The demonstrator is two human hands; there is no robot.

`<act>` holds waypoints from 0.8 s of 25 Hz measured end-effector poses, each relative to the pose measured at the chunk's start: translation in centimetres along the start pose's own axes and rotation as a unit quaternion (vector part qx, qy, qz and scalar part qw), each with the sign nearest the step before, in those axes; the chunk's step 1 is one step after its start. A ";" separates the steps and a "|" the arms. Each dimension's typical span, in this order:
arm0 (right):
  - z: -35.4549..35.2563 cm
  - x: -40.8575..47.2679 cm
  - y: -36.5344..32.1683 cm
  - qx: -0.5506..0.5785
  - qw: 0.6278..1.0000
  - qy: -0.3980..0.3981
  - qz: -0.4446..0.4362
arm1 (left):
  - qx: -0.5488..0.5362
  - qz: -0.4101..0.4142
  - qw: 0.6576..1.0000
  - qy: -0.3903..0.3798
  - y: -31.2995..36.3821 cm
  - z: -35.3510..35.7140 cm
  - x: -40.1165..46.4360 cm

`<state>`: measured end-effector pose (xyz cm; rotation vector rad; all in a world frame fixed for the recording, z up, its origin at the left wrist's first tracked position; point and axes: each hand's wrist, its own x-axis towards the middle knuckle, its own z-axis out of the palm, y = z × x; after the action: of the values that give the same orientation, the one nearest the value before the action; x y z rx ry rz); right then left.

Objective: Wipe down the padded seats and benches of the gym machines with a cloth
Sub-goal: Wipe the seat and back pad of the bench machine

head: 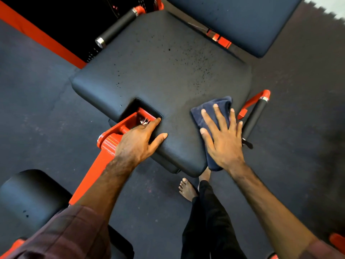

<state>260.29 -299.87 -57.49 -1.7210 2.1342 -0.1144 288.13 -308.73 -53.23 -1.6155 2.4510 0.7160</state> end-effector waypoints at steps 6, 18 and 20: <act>0.0 5.7 -4.1 -0.002 0.999 0.017 0.047 | -0.002 -0.007 1.000 0.006 -0.2 0.2 0.1; -0.1 6.4 -1.3 -0.020 1.000 0.016 0.001 | -0.002 -0.010 1.000 -0.006 0.1 -0.3 0.0; -0.5 3.5 1.7 -0.003 1.000 0.004 -0.030 | -0.008 -0.012 1.000 -0.011 0.2 -0.5 -0.1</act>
<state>257.95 -302.86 -58.46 -1.7911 2.0914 -0.1299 288.05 -308.80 -52.69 -1.6302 2.4134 0.7474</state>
